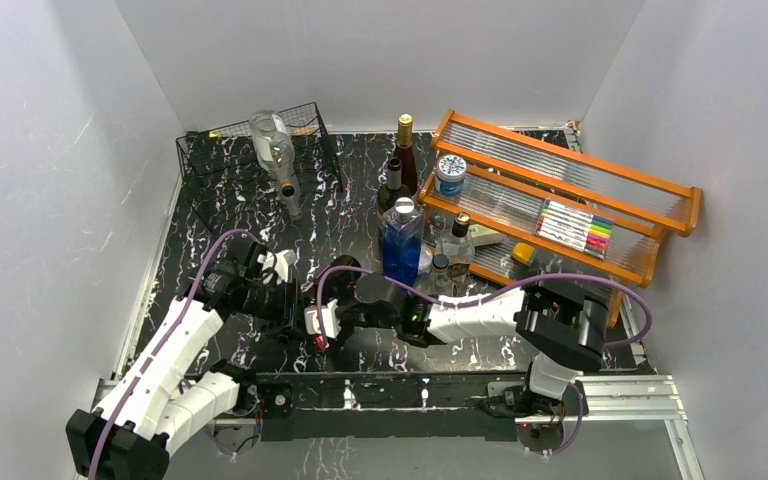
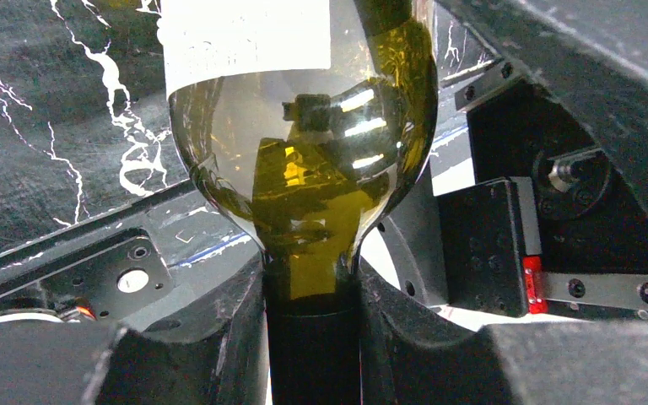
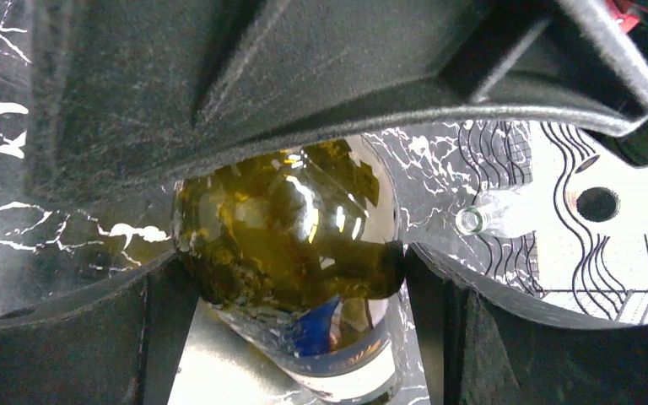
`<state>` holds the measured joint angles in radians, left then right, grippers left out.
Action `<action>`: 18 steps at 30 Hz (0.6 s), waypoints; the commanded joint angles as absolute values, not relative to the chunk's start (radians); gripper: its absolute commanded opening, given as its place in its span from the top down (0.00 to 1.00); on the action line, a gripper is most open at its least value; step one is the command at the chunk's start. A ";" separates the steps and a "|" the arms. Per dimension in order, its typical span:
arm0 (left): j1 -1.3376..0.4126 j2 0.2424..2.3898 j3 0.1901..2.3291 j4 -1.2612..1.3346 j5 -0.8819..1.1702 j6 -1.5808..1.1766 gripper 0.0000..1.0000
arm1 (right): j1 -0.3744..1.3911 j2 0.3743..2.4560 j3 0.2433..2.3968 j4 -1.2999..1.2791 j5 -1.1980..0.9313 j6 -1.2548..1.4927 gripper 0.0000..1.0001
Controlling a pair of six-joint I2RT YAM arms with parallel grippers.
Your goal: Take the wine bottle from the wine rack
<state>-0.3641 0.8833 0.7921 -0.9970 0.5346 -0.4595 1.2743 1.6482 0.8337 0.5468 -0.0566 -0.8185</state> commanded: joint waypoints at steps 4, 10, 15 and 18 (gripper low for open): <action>-0.370 0.876 0.874 -0.982 0.577 -0.430 0.71 | 1.269 1.721 0.913 0.694 -0.128 -0.816 0.02; -0.370 0.855 0.894 -0.985 0.561 -0.418 0.57 | 1.268 1.713 0.873 0.834 -0.109 -0.522 0.01; -0.370 0.839 0.911 -0.967 0.553 -0.416 0.46 | 1.262 1.709 0.842 0.896 -0.129 -0.588 0.13; -0.370 0.838 0.928 -0.967 0.543 -0.408 0.40 | 1.259 1.720 0.833 0.929 -0.097 -0.561 0.30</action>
